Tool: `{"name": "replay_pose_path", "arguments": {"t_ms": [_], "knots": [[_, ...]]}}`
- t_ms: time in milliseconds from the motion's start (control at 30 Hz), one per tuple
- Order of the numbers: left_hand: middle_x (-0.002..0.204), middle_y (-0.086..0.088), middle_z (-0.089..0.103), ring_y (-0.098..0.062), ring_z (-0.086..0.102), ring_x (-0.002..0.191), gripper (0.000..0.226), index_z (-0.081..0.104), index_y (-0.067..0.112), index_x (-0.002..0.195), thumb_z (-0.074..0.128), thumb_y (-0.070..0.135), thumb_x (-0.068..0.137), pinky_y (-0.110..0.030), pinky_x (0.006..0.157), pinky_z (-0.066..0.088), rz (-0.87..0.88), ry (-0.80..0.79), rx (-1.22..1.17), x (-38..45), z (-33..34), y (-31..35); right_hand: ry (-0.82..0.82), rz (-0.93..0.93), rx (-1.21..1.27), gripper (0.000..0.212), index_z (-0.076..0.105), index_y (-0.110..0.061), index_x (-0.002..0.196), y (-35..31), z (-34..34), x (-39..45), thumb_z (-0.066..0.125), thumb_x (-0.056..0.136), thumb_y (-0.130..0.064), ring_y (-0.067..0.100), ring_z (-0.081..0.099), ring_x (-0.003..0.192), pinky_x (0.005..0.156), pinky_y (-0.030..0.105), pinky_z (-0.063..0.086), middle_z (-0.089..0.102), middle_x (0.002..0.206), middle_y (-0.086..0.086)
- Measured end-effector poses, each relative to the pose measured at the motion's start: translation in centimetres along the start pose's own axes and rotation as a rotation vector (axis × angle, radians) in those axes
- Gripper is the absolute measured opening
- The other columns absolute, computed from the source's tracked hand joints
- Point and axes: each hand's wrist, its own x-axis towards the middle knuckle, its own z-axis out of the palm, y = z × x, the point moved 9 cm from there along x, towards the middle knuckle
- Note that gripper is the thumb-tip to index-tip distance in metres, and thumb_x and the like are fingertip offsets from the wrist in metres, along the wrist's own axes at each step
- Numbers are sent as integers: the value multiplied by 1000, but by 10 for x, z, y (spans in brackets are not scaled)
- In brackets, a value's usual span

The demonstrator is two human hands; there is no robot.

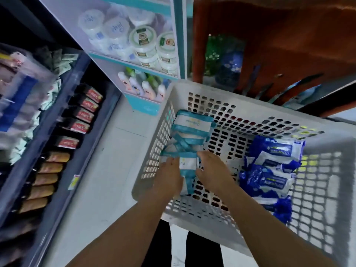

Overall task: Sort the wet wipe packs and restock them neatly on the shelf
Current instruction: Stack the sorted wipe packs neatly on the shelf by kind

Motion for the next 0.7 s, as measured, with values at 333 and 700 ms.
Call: {"name": "replay_pose_path", "arguments": {"t_ms": [333,700], "knots": [[159,-5,-13,-27,3,147,82,-3,17,152,47,2,89,-38,116,22,-257,-108,-143,28,41,-20,-54,-174,-155,63,34,-17,144,-9,52,66,60,87,-25,25,32,135,109,36,31,37,147,4],[155,-8,6,-25,18,141,80,5,13,151,57,14,91,-31,113,22,-405,102,-561,32,27,-31,46,105,375,17,61,-5,104,28,45,62,53,92,-14,16,51,70,61,25,36,57,78,0]]}}
